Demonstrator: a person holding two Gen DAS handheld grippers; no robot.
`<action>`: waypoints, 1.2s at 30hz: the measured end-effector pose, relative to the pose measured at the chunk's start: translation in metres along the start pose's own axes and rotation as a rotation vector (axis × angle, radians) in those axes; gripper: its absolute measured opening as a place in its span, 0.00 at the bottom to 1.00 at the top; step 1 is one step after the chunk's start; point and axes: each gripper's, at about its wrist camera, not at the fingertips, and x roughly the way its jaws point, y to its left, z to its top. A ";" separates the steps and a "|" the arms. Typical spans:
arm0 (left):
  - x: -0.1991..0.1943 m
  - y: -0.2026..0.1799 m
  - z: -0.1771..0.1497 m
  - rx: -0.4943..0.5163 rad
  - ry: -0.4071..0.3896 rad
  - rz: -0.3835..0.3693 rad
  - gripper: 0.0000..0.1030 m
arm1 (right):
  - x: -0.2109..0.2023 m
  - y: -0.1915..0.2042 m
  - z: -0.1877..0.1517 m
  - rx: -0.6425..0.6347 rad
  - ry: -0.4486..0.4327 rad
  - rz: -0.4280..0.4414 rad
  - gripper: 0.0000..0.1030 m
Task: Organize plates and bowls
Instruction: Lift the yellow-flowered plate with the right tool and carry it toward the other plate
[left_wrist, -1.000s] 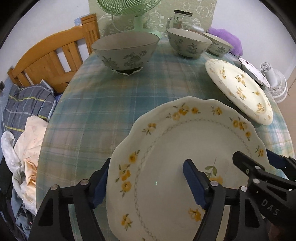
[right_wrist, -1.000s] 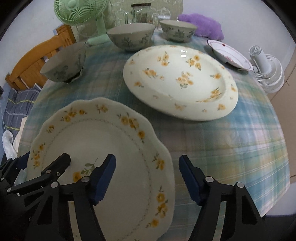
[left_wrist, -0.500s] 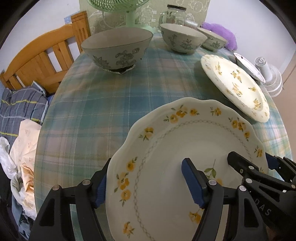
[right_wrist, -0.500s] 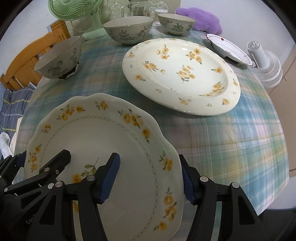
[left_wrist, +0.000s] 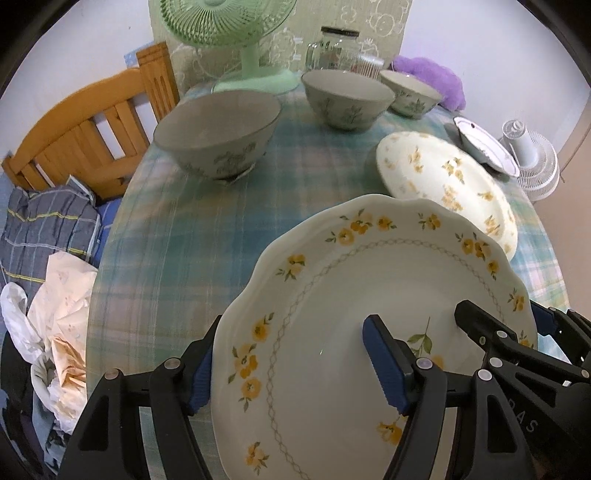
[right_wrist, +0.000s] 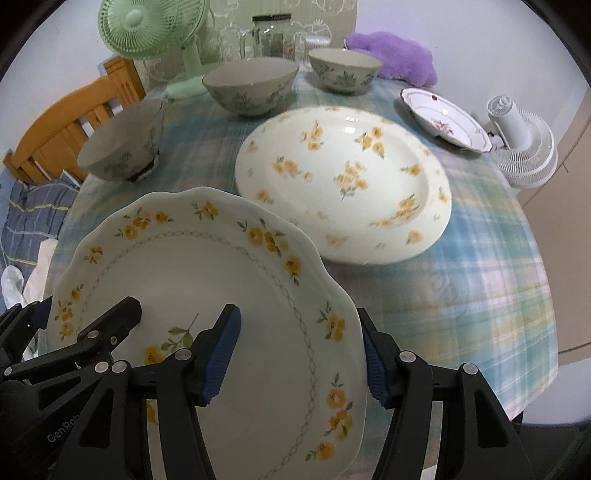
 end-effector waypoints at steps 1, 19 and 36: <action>-0.001 -0.004 0.001 -0.001 -0.007 0.001 0.71 | -0.001 -0.005 0.003 -0.003 -0.007 0.001 0.63; -0.005 -0.106 0.009 -0.003 -0.032 -0.033 0.71 | -0.021 -0.109 0.007 -0.017 -0.037 -0.036 0.63; 0.020 -0.220 0.017 0.053 -0.023 -0.083 0.71 | -0.014 -0.225 0.005 0.033 -0.025 -0.102 0.63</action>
